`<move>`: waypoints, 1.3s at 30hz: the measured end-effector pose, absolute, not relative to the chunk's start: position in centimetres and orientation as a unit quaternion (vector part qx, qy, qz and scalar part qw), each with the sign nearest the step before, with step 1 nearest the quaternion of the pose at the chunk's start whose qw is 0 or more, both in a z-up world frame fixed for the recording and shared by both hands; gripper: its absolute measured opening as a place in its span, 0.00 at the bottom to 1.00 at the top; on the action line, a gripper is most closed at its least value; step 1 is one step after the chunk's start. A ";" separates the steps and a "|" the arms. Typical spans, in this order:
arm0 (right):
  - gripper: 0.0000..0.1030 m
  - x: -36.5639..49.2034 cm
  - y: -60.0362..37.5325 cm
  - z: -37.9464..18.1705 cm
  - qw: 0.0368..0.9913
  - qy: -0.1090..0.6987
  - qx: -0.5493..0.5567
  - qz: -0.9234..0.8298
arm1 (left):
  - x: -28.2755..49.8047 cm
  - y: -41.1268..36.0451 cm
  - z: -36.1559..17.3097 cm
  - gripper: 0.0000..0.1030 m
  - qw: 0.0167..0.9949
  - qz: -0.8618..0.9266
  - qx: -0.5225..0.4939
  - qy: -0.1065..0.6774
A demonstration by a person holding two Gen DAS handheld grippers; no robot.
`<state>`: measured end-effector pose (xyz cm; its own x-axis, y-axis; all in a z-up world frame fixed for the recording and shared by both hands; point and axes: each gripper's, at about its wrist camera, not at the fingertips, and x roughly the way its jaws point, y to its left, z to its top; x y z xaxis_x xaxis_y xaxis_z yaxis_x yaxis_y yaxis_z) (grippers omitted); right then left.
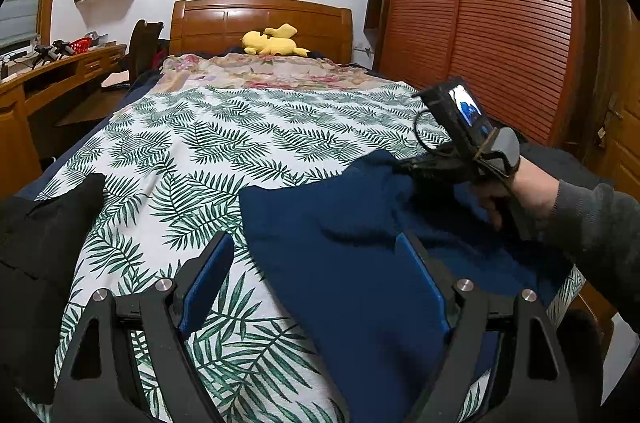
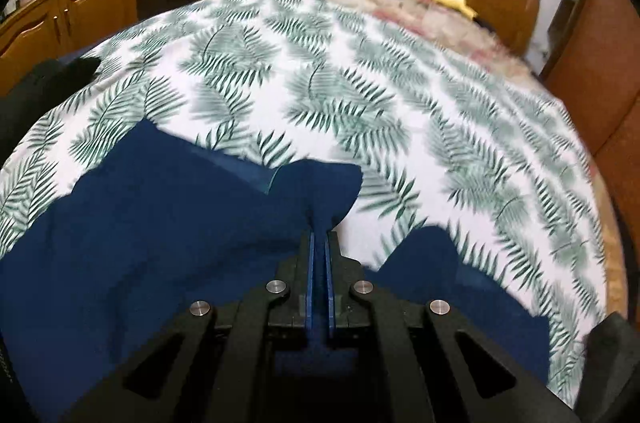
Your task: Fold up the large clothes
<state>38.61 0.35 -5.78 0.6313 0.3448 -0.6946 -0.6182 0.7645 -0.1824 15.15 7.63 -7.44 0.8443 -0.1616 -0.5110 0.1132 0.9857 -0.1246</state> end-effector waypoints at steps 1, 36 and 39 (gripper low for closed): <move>0.04 38.6 0.5 -5.7 0.882 0.325 -0.209 0.270 | 15.2 7.5 -7.5 0.81 0.959 -0.072 -0.044 0.270; 0.02 38.3 -1.2 -2.7 0.891 0.294 -0.181 0.294 | 15.6 6.2 -7.0 0.81 0.957 -0.104 -0.056 0.264; 0.02 39.0 0.7 -1.7 0.901 0.271 -0.191 0.282 | 15.8 6.0 -7.2 0.81 0.957 -0.102 -0.051 0.268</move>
<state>39.03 0.73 -1.73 0.6949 0.4039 -0.5950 -0.6106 0.7685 -0.1914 15.78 6.02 -7.18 0.8358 -0.2224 -0.5020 0.1673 0.9740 -0.1530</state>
